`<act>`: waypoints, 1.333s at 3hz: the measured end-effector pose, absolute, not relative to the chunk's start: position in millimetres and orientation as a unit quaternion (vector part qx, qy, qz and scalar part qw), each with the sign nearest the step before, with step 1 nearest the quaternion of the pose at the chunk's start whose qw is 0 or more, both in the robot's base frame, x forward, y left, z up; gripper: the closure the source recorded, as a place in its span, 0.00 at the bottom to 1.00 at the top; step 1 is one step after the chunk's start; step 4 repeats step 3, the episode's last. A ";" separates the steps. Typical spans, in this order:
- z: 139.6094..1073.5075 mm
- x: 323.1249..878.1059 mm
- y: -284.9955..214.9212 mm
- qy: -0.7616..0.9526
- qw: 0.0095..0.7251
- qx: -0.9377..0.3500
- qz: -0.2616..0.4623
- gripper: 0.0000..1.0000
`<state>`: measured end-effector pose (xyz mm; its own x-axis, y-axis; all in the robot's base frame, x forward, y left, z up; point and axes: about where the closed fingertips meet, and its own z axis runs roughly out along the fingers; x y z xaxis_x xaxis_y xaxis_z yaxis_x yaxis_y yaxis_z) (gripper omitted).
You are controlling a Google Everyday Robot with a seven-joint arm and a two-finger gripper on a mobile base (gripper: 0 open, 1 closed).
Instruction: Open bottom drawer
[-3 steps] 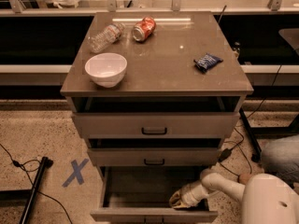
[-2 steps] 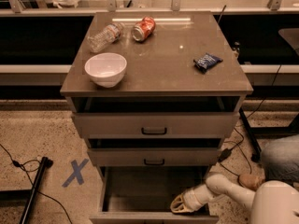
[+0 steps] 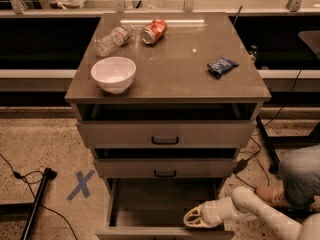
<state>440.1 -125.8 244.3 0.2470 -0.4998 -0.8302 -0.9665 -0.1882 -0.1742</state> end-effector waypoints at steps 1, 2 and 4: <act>310.1 433.9 -140.0 0.499 0.447 -0.674 0.309 1.00; 317.7 430.3 -145.6 0.500 0.460 -0.667 0.306 0.84; 317.4 429.4 -143.9 0.499 0.460 -0.666 0.308 0.61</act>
Offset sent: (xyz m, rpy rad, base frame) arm -0.0062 -0.0143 0.0658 0.1397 -0.1038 -0.0568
